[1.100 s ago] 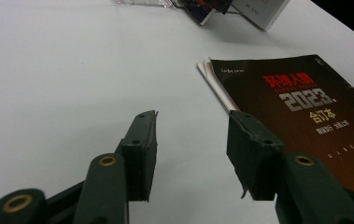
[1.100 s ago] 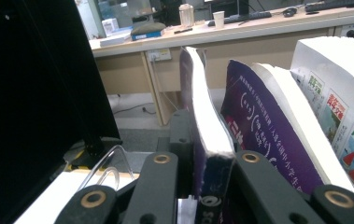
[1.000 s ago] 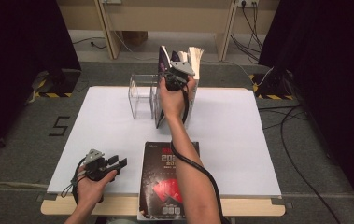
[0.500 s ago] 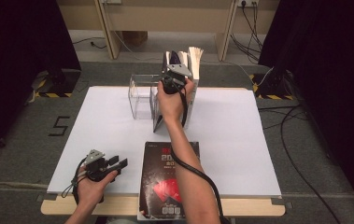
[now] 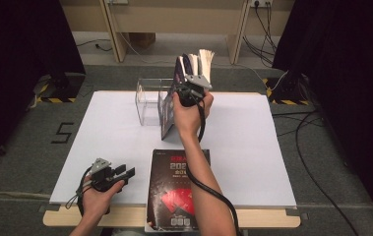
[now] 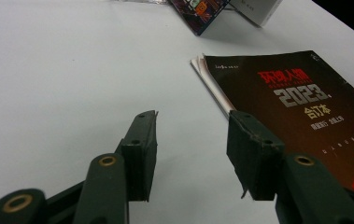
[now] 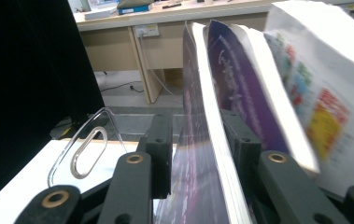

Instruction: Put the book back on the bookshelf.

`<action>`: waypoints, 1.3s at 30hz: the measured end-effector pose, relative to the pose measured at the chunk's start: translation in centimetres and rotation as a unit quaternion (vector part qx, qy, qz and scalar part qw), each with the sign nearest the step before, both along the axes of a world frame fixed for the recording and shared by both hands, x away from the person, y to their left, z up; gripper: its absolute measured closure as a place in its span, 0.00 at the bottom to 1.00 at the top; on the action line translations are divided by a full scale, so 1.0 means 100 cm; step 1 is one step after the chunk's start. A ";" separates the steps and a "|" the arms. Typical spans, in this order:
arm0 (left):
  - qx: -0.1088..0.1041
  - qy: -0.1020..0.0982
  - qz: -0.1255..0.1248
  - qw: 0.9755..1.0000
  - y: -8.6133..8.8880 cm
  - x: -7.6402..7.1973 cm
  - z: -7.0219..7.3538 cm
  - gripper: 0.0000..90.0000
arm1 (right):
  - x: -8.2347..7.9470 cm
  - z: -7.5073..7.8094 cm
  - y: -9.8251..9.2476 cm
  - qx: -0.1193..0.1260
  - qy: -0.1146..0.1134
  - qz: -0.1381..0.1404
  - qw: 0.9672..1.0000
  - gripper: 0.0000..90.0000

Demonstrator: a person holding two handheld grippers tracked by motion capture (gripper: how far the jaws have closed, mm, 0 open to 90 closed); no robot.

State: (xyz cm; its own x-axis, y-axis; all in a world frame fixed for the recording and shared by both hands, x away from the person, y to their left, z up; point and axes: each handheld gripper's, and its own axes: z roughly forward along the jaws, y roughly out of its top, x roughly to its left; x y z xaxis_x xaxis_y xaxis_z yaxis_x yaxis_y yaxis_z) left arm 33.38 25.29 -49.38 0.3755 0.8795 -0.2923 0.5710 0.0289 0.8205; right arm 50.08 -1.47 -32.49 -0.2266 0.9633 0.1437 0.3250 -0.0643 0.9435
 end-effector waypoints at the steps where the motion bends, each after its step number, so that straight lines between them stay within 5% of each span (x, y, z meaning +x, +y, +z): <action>1: 0.000 0.000 0.000 1.000 0.000 0.000 0.000 0.58 | -0.002 0.000 -0.001 0.001 0.001 -0.001 1.000 0.74; 14: 0.000 0.000 0.001 1.000 0.000 0.000 0.000 0.58 | -0.033 -0.006 -0.021 0.021 0.008 -0.005 1.000 0.74; 24: -0.001 0.000 -0.001 1.000 -0.001 -0.001 0.000 0.58 | -0.041 -0.019 -0.035 0.062 0.043 0.014 0.997 0.80; 32: -0.001 0.001 -0.001 1.000 0.000 -0.001 0.000 0.58 | -0.033 -0.023 -0.026 0.055 0.075 0.030 0.995 0.88; 39: -0.001 0.001 -0.001 1.000 -0.001 0.000 0.000 0.58 | -0.035 -0.022 -0.015 0.038 0.063 0.028 0.997 0.90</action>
